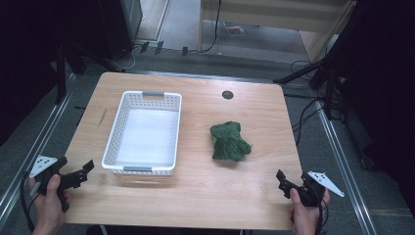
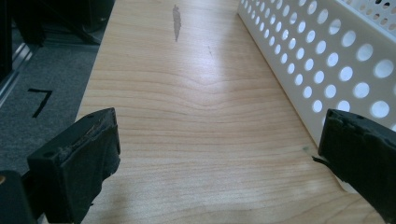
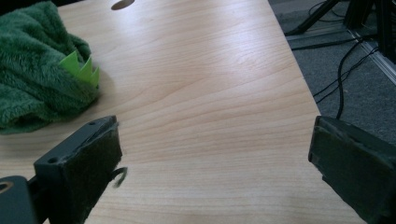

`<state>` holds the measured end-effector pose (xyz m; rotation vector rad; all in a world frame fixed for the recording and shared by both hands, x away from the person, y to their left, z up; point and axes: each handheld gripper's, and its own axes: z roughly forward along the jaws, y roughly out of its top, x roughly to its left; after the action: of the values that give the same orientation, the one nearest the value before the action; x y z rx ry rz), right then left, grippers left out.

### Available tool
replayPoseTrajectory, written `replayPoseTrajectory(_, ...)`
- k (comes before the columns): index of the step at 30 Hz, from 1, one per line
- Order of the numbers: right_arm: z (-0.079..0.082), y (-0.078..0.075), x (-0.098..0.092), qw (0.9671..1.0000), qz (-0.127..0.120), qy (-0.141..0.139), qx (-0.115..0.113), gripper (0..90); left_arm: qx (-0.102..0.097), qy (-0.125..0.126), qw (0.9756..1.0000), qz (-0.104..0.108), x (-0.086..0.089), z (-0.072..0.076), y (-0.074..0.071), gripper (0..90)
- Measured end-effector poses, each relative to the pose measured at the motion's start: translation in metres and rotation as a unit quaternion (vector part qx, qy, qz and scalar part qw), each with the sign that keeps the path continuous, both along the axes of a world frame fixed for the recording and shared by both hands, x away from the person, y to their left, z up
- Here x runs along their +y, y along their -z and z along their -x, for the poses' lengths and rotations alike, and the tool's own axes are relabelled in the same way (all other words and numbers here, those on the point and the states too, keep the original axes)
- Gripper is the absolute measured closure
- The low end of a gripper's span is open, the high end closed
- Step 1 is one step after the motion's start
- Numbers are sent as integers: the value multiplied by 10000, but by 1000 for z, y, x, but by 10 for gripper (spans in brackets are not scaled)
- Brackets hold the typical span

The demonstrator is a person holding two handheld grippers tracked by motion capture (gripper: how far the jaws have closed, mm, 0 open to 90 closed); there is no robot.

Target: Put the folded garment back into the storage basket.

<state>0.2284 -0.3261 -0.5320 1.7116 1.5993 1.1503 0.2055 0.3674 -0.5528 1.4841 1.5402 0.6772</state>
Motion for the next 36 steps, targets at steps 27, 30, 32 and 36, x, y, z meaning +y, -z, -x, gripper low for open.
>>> replayPoseTrajectory(27,-14,-38,37,9986,-131,220,463,0,16,32,9999,107,2,0,1,0)
replayPoseTrajectory(30,-18,-44,45,9987,-17,230,452,0,18,38,9999,108,2,0,1,0)
replayPoseTrajectory(32,-20,-47,50,9990,-20,170,418,0,22,43,9999,108,2,0,0,0)
replayPoseTrajectory(36,-26,-51,62,9988,-25,94,474,0,11,40,9999,139,2,0,1,0)
